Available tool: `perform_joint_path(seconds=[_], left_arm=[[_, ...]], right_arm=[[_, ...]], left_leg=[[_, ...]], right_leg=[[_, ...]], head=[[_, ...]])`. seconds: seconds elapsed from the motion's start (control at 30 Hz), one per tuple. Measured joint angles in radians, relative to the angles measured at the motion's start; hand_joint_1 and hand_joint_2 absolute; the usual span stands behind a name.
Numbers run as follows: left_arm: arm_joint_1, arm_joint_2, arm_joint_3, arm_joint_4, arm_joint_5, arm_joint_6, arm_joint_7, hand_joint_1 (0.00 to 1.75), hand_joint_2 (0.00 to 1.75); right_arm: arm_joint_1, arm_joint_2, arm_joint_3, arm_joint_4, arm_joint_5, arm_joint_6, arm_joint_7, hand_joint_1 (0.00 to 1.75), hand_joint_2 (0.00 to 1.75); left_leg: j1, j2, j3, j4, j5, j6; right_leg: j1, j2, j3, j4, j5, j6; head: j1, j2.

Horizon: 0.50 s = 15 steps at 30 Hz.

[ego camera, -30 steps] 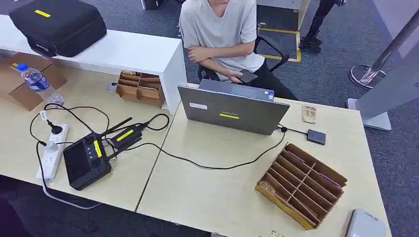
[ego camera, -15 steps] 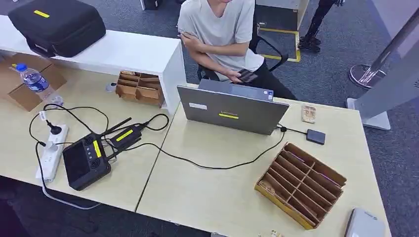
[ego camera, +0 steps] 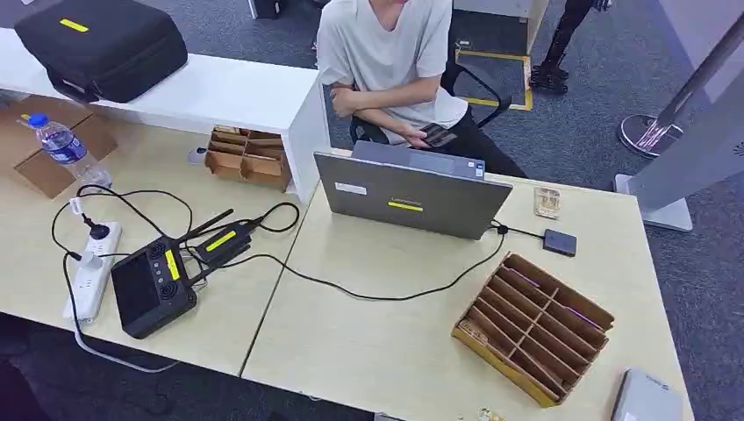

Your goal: Pass the card to the sensor for recognition and then transmit it.

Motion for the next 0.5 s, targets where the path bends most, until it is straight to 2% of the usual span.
perform_joint_path(seconds=[0.13, 0.2, 0.3, 0.5], left_arm=[[-0.001, -0.001, 0.000, 0.000, -0.006, 0.008, -0.001, 0.00, 1.75], [-0.002, -0.002, 0.000, 0.000, -0.007, 0.013, -0.001, 0.00, 1.75], [-0.003, -0.013, 0.000, 0.000, -0.008, 0.053, 0.007, 0.00, 1.75], [-0.009, -0.025, 0.000, 0.000, -0.018, 0.086, 0.046, 0.00, 1.75]], right_arm=[[-0.014, 0.042, 0.001, 0.066, 0.000, -0.012, 0.028, 0.00, 1.75], [-0.022, 0.081, 0.002, 0.109, 0.000, -0.025, 0.046, 0.00, 1.75], [-0.034, 0.136, 0.009, 0.166, 0.000, -0.021, 0.082, 0.00, 1.75], [-0.058, 0.260, 0.031, 0.240, 0.000, 0.015, 0.117, 0.00, 1.75]], left_leg=[[0.001, 0.000, 0.000, 0.000, 0.000, 0.000], [0.001, 0.000, 0.000, 0.000, 0.000, 0.000], [0.001, 0.000, 0.000, -0.001, 0.000, 0.000], [0.003, 0.000, 0.000, -0.001, 0.001, -0.002]], right_leg=[[0.001, 0.000, 0.000, 0.000, 0.000, 0.000], [0.001, 0.000, 0.000, 0.000, 0.000, -0.001], [0.001, 0.000, 0.000, 0.001, 0.000, -0.001], [0.003, 0.000, 0.000, 0.001, 0.000, -0.002]], head=[[0.000, 0.000], [0.001, 0.000], [0.000, 0.000], [-0.002, 0.000]])
